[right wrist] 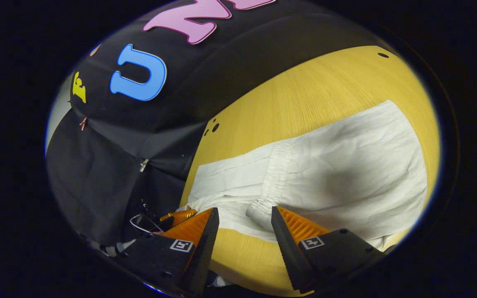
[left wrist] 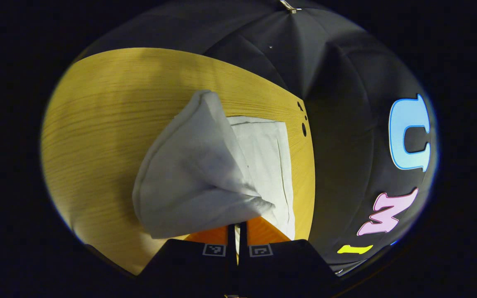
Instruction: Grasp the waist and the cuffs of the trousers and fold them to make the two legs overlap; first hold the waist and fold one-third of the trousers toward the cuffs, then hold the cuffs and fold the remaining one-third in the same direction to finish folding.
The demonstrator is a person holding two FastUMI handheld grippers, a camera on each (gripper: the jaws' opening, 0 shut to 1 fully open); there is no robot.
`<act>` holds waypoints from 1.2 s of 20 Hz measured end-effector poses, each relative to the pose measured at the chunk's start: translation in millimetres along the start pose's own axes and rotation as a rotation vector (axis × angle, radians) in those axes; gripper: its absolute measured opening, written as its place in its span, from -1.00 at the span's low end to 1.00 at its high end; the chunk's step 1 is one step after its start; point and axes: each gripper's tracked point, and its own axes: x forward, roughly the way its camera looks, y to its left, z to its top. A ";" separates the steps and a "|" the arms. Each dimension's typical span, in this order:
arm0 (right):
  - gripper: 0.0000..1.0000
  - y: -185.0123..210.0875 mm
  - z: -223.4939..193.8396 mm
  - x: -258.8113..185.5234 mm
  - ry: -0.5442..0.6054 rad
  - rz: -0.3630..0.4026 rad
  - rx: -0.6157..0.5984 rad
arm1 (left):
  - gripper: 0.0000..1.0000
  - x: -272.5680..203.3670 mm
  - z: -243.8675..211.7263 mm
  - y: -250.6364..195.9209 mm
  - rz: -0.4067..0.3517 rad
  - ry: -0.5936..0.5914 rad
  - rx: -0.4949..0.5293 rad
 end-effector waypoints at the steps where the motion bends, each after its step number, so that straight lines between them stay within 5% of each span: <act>1: 0.57 -4.2 4.4 -8.2 -0.004 0.000 0.004 | -0.88 -1.2 1.7 -1.3 -0.004 -0.009 0.008; 7: 0.56 -46.3 27.0 -59.8 -0.111 -0.031 0.094 | -0.88 -14.6 9.6 -29.6 -0.078 -0.078 0.005; 18: 0.56 -134.8 69.3 -190.1 -0.341 -0.138 0.240 | -0.88 -31.6 -19.9 -132.3 -0.159 -0.162 0.472; 24: 0.56 -177.2 70.3 -237.3 -0.410 -0.201 0.322 | -0.88 -34.2 -87.5 -201.0 -0.199 -0.162 0.865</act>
